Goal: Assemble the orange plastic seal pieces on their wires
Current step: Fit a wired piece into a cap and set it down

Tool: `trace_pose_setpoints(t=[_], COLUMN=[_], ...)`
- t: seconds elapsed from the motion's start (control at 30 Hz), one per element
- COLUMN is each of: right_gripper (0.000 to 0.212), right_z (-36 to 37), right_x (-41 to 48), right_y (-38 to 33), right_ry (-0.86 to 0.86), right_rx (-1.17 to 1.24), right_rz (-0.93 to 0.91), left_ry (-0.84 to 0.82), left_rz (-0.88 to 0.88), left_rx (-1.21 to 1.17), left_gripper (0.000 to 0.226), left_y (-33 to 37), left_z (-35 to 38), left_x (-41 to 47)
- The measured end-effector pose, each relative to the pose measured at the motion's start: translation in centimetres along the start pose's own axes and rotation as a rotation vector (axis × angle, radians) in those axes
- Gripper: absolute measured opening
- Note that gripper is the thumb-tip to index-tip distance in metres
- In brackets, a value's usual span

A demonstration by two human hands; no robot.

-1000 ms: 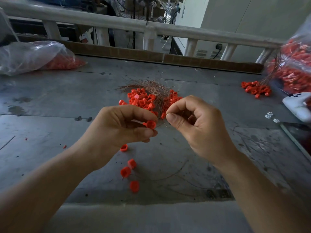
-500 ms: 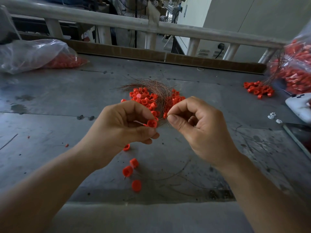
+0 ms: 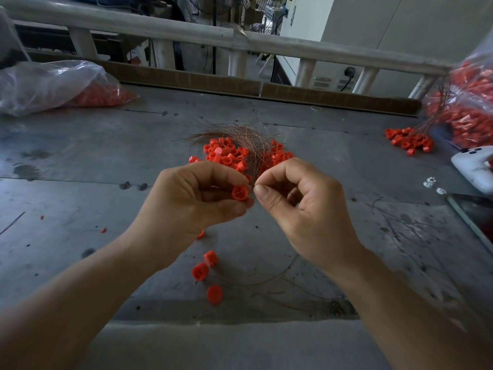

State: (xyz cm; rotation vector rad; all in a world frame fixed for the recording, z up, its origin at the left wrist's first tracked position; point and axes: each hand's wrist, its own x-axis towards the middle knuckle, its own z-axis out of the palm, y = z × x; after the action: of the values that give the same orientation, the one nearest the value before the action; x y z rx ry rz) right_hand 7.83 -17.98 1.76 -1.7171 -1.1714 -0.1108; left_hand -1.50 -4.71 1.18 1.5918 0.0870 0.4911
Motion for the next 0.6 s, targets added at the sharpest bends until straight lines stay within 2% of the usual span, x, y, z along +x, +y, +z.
trace_pose_setpoints(t=[0.33,0.47,0.6], right_gripper=[0.005,0.006,0.006], right_z=[0.33,0.07,-0.27], right_x=[-0.01,0.07,0.18], right_y=[-0.05,-0.03,-0.04], right_ry=[-0.036,-0.007,0.012], right_rx=[-0.051,-0.057,-0.040], right_rz=[0.010,0.033,0.047], left_ry=[0.043,-0.009,-0.035], left_rz=[0.043,0.019,-0.009], left_rx=[-0.005,-0.073,-0.166], left_gripper=[0.025,0.037,0.031], left_y=[0.02,0.12,0.05], left_z=[0.00,-0.33,-0.44], left_x=[0.02,0.10,0.09])
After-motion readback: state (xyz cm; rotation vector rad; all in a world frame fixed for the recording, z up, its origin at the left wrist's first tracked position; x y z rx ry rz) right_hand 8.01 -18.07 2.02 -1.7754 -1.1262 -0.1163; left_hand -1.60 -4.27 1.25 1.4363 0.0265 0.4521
